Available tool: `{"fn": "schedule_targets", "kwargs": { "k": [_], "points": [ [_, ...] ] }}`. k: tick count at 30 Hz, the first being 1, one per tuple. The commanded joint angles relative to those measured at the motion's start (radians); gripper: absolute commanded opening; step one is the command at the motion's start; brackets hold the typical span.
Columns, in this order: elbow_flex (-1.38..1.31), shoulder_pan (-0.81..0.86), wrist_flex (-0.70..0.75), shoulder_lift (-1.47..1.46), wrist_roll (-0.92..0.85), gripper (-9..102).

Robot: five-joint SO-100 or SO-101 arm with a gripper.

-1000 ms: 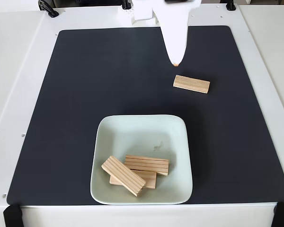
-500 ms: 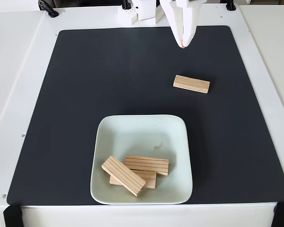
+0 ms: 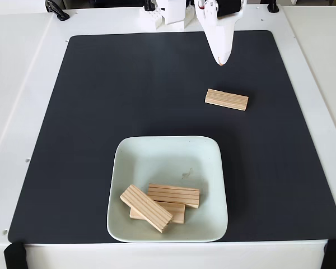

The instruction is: Pick up the wooden block and place them on the plate.

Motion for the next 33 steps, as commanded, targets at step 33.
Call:
{"fn": "schedule_targets", "kwargs": {
  "k": [33],
  "points": [
    [-0.692, -0.02, 0.373, -0.71, 0.629, 30]
  ]
}}
